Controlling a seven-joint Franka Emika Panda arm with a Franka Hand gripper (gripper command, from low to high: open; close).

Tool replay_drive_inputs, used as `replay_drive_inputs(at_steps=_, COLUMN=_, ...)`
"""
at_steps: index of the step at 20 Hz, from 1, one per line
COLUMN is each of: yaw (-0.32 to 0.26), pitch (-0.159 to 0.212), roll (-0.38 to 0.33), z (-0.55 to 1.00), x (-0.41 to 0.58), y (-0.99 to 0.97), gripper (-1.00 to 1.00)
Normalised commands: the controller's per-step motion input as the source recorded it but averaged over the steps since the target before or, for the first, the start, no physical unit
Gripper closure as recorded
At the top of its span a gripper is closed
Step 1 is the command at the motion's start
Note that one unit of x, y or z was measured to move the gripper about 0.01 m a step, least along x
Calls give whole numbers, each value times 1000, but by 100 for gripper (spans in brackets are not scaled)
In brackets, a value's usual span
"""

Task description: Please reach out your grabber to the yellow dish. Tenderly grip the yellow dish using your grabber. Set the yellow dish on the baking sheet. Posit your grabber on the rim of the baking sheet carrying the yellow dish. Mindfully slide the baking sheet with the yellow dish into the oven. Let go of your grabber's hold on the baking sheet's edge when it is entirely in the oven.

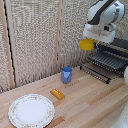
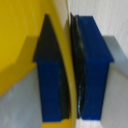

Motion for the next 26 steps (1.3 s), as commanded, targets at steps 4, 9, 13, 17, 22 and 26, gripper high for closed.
replay_drive_inputs(at_steps=4, yaw=-148, pitch=0, roll=0, z=93, x=18, y=-784, gripper=100)
replay_drive_inputs(at_steps=9, yaw=-128, pitch=10, roll=3, z=22, x=0, y=-830, gripper=100)
replay_drive_inputs(at_steps=13, yaw=-84, pitch=20, roll=34, z=-38, x=0, y=-883, gripper=100)
replay_drive_inputs(at_steps=17, yaw=-76, pitch=16, roll=39, z=-81, x=4, y=-874, gripper=100)
replay_drive_inputs(at_steps=22, yaw=-19, pitch=12, roll=19, z=-117, x=41, y=-604, gripper=100)
replay_drive_inputs(at_steps=26, yaw=0, pitch=15, roll=4, z=-131, x=46, y=-354, gripper=100)
